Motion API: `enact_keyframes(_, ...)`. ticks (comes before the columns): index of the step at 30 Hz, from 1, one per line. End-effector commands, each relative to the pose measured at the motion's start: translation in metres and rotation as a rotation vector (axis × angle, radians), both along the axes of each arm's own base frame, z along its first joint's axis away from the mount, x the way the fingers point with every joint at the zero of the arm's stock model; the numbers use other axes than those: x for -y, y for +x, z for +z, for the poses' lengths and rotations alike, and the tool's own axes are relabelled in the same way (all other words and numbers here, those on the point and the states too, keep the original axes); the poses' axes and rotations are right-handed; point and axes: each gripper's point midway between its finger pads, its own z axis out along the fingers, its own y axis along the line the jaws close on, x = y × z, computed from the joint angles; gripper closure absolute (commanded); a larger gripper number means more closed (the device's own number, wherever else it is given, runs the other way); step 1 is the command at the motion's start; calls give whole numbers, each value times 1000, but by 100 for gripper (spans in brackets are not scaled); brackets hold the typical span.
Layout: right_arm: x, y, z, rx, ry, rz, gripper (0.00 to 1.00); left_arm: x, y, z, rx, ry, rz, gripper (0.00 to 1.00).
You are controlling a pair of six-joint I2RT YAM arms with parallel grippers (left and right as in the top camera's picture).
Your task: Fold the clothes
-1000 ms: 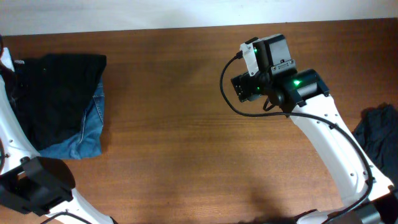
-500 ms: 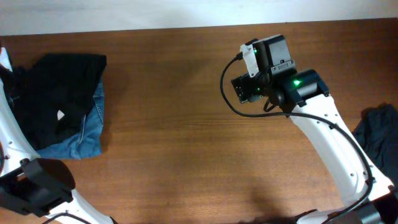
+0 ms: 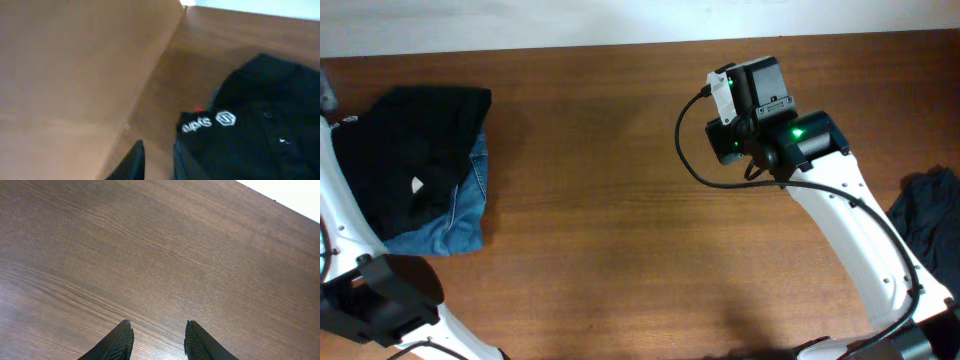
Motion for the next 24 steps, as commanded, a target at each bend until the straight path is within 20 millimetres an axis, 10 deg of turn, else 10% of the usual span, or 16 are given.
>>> enact_keyframes(1,4,2,18,47,4,-12,60,-6,1,4,-108,108,-59,78)
enact_keyframes(16,5,-1,16,32,-1,-12,59,-12,8,-176,-501,-93,-27,79)
enact_keyframes(24,5,-1,16,32,-1,-12,55,-5,10,-207,-559,-125,-41,78)
